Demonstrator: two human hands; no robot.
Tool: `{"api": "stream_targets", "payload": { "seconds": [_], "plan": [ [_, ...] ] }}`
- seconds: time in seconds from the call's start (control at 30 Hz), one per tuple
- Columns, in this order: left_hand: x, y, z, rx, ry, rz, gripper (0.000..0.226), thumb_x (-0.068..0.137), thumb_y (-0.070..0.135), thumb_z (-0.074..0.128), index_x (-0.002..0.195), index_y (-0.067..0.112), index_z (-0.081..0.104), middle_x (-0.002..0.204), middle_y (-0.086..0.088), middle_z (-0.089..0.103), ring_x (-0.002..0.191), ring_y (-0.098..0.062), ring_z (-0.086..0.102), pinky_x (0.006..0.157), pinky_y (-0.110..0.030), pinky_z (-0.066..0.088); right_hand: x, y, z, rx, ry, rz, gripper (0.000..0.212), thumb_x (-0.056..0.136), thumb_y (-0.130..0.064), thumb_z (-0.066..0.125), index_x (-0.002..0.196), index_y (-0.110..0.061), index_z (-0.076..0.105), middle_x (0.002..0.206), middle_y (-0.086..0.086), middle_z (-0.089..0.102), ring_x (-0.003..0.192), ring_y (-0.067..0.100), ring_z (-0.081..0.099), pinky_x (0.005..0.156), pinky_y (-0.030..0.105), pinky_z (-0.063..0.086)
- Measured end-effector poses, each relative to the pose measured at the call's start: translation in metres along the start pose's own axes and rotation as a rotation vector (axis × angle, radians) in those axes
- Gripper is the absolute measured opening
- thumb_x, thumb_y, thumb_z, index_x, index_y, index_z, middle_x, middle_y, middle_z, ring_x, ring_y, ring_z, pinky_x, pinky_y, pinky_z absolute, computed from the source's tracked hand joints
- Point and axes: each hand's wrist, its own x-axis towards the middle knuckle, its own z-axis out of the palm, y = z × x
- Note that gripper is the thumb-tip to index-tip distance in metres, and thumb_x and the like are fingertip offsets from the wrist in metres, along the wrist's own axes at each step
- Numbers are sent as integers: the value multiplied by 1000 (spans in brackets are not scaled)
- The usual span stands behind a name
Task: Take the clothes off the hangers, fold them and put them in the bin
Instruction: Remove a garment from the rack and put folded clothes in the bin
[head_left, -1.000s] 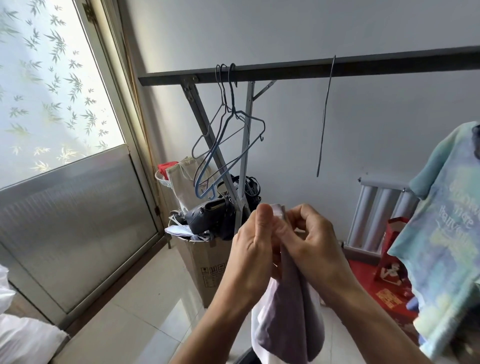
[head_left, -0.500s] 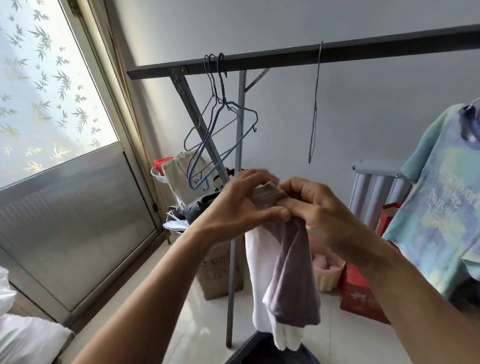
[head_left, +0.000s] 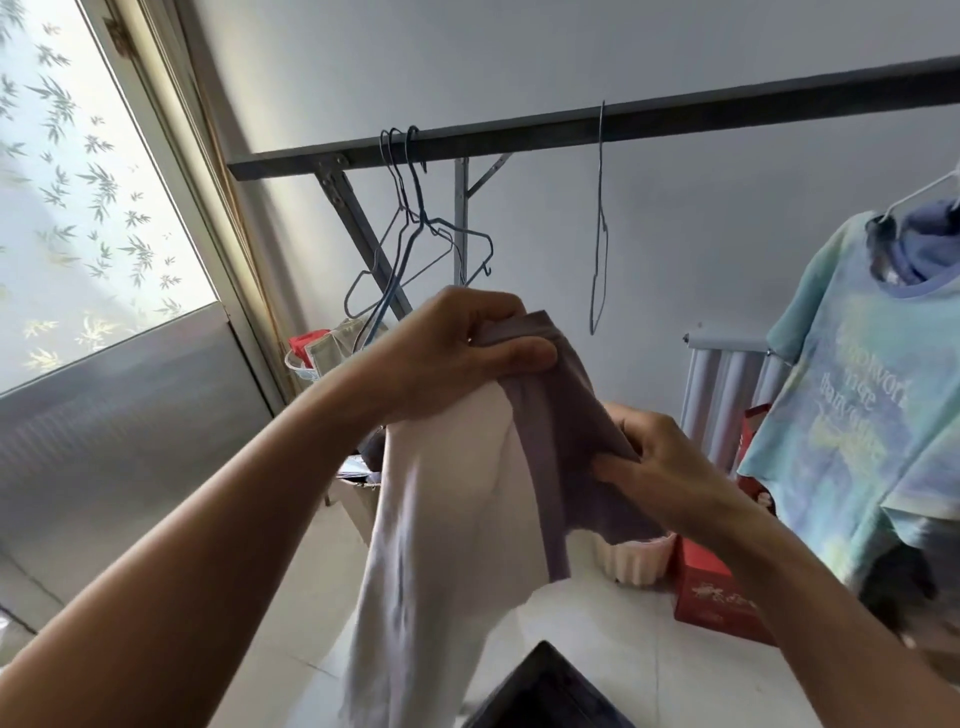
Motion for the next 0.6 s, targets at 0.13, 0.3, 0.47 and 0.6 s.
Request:
{"api": "stream_targets", "payload": {
  "seconds": [0.13,0.3,0.47,0.6],
  "plan": [
    [-9,-4,-23,-6,17,-71,33,79,42,77,59,24,58,53,11,42,51,-3,36,46,-18,29,-9,18,-13,184,17,9,21,85,-25,73,83,-4,66,71,16,60,66,16,53,61,31,43],
    [-25,-16,-41,-82,40,-173,47,68,43,85,75,-1,71,60,-7,59,56,-10,49,49,-21,37,-6,23,-26,720,201,-12,41,51,-53,88,69,-21,72,67,-2,62,68,10,56,65,25,49],
    [-27,-18,-29,-324,225,-214,62,77,45,63,79,-17,56,60,-8,49,45,-7,41,41,-17,34,5,22,-18,728,320,4,53,51,-68,81,83,-25,76,81,0,71,76,16,63,68,26,54],
    [-25,-8,-29,-401,201,-194,74,77,49,59,89,-23,50,70,-14,49,51,-15,44,44,-20,37,14,20,-17,734,358,30,39,65,-56,77,88,-24,78,85,-1,74,79,15,66,69,24,56]
  ]
}}
